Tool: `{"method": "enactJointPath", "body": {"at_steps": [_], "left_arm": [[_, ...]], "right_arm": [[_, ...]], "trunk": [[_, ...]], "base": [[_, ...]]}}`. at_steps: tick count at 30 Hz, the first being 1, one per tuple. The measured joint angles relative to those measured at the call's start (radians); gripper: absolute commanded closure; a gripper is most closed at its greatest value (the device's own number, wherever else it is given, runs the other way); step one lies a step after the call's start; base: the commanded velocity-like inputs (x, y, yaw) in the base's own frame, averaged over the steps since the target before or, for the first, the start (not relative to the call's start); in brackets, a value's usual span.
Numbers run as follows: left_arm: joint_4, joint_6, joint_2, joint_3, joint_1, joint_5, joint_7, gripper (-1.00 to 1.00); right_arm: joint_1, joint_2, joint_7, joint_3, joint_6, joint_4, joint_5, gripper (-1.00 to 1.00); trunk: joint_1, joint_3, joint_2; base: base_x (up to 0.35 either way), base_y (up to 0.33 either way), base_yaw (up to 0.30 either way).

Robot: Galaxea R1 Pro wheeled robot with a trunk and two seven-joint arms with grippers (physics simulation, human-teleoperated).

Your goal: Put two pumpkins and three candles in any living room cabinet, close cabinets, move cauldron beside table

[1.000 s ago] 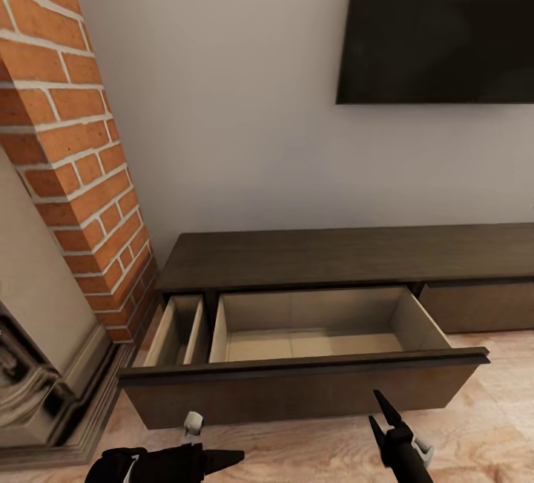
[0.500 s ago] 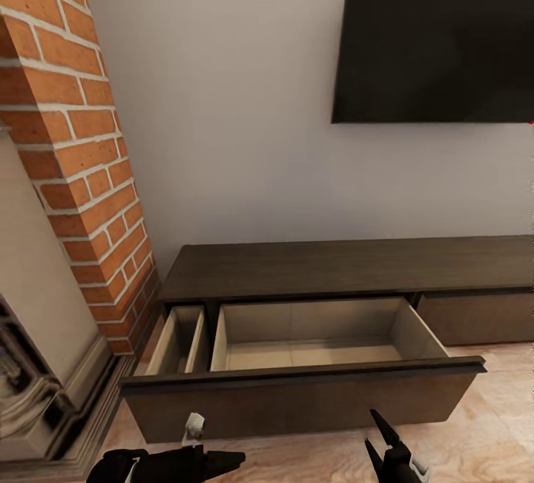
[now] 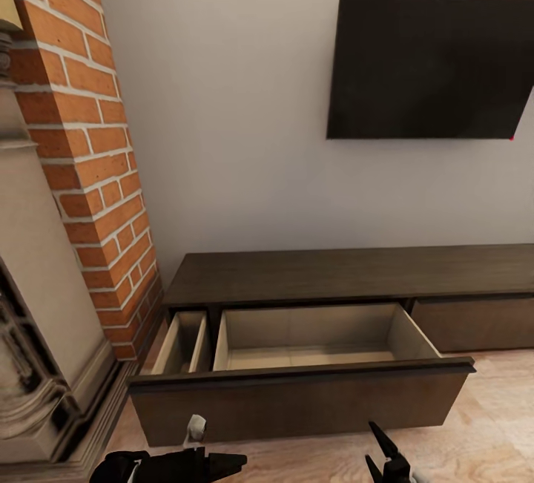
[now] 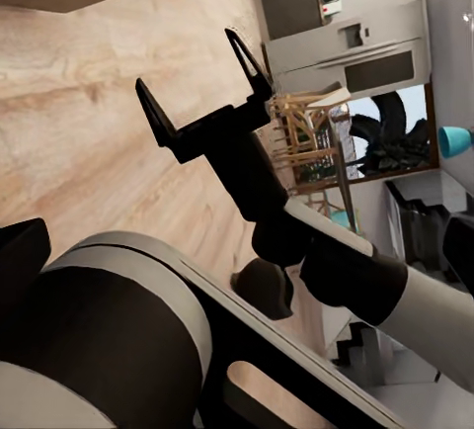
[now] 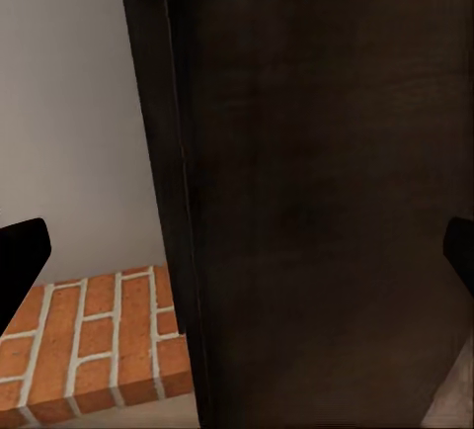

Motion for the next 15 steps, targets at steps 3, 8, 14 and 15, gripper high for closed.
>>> {"method": "enactJointPath", "body": {"at_steps": [3,8,14,15], "left_arm": [[0.000,0.000,0.000,0.000,0.000,-0.001,-0.001,-1.00],[0.000,0.000,-0.001,-0.011,0.000,-0.001,-0.001,-1.00],[0.000,0.000,0.000,-0.013,0.000,-0.001,-0.001,-1.00],[0.000,0.000,-0.001,-0.013,0.000,-0.001,-0.001,-1.00]], "right_arm": [[0.000,-0.001,0.000,0.004,-0.001,0.009,0.002,-1.00],[0.000,0.000,-0.001,0.005,0.000,0.012,0.038,-1.00],[0.000,0.000,-0.007,-0.002,0.009,0.014,0.061,-1.00],[0.000,0.000,-0.007,-0.003,0.011,0.014,0.061,-1.00]], "trunk": [[-0.012,0.009,0.021],[-0.031,0.025,0.056],[-0.054,0.044,0.098],[-0.058,0.047,0.105]], "base": [[0.000,0.000,0.000],[0.000,0.000,0.000],[0.000,0.000,0.000],[0.000,0.000,0.000]]}}
